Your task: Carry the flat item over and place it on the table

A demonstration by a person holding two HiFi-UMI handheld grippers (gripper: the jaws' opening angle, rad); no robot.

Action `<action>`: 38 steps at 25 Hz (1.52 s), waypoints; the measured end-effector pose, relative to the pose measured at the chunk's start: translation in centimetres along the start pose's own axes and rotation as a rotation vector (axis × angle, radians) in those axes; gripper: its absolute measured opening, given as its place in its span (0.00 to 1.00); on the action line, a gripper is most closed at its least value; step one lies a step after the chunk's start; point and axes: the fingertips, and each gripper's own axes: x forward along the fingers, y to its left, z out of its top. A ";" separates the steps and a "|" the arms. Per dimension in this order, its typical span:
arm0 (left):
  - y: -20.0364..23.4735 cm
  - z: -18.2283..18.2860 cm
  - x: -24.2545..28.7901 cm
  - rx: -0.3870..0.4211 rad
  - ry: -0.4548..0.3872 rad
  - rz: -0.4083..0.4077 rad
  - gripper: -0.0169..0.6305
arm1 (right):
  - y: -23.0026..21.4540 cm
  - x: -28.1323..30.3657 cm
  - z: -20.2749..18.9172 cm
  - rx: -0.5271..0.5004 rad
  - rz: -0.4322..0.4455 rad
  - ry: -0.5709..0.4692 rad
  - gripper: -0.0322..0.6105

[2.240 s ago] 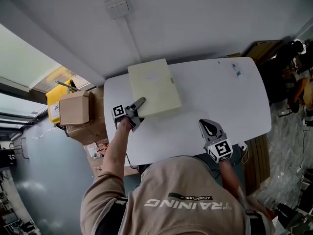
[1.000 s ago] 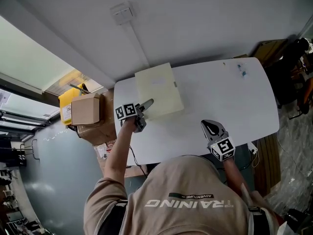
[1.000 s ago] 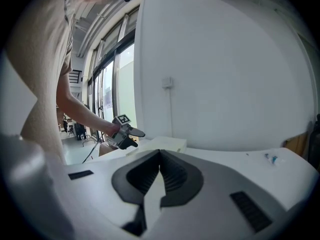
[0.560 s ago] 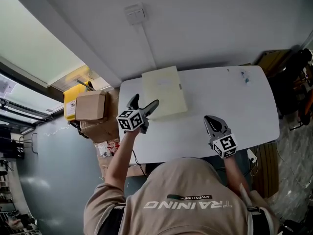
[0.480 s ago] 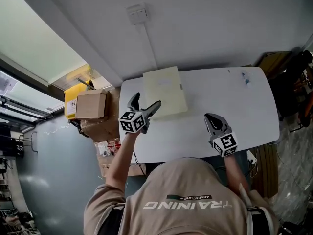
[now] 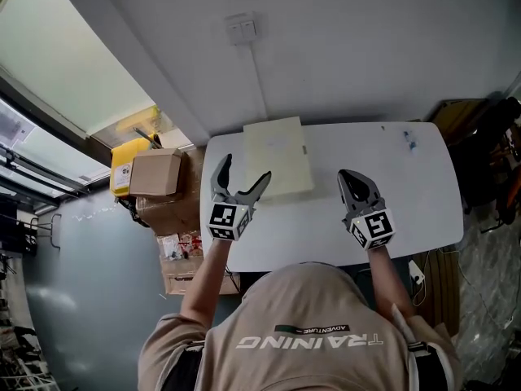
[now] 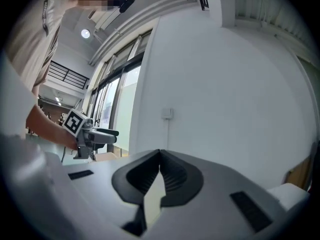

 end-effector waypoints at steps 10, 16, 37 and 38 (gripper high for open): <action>-1.6 -0.5 -0.6 -0.001 0.086 0.119 0.04 | -0.8 1.1 2.9 0.074 -0.056 -0.066 0.06; -0.8 0.6 -0.9 0.006 0.071 0.133 0.04 | -1.2 0.7 2.4 0.092 -0.070 -0.059 0.06; -0.1 0.4 -2.7 0.093 0.107 0.162 0.04 | 0.8 1.4 3.1 0.025 -0.011 -0.045 0.06; -0.2 0.0 -2.9 0.082 0.114 0.159 0.04 | 0.8 1.3 2.9 0.025 -0.011 -0.041 0.06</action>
